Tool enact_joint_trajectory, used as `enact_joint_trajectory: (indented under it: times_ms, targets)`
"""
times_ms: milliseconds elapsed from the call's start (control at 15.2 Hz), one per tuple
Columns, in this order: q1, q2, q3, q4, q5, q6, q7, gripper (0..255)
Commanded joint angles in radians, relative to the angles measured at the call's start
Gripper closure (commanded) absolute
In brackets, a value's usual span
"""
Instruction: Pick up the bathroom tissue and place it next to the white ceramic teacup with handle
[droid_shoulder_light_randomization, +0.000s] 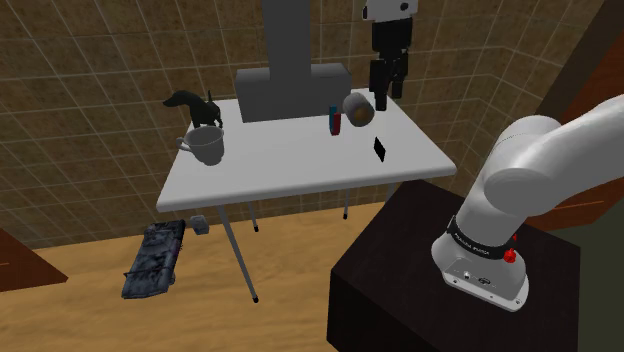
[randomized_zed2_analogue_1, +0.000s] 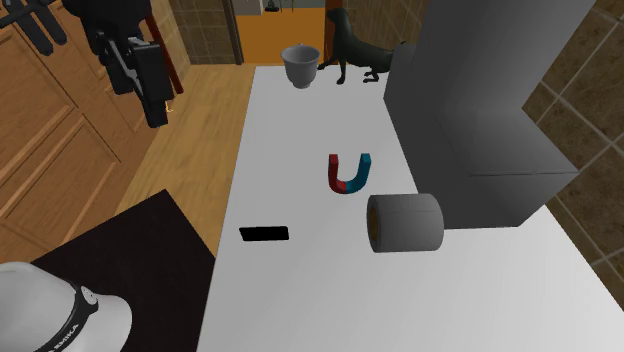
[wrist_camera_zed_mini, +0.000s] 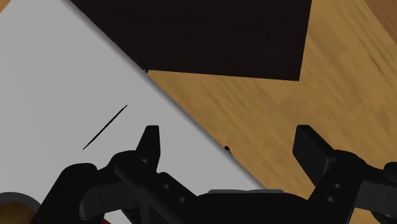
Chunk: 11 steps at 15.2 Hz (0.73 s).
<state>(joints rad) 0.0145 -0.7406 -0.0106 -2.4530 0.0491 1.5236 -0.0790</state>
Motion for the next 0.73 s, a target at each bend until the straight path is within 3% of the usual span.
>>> enact_joint_trajectory:
  times_ms: [0,330,660]
  targets:
    - [0.000,0.000,0.000,0.000,0.000,0.000,0.000,0]
    - [-0.042,-0.105,0.076,-0.243,-0.068,0.328,0.106,0]
    - [-0.116,-0.116,0.167,-0.441,-0.160,0.695,0.248,0]
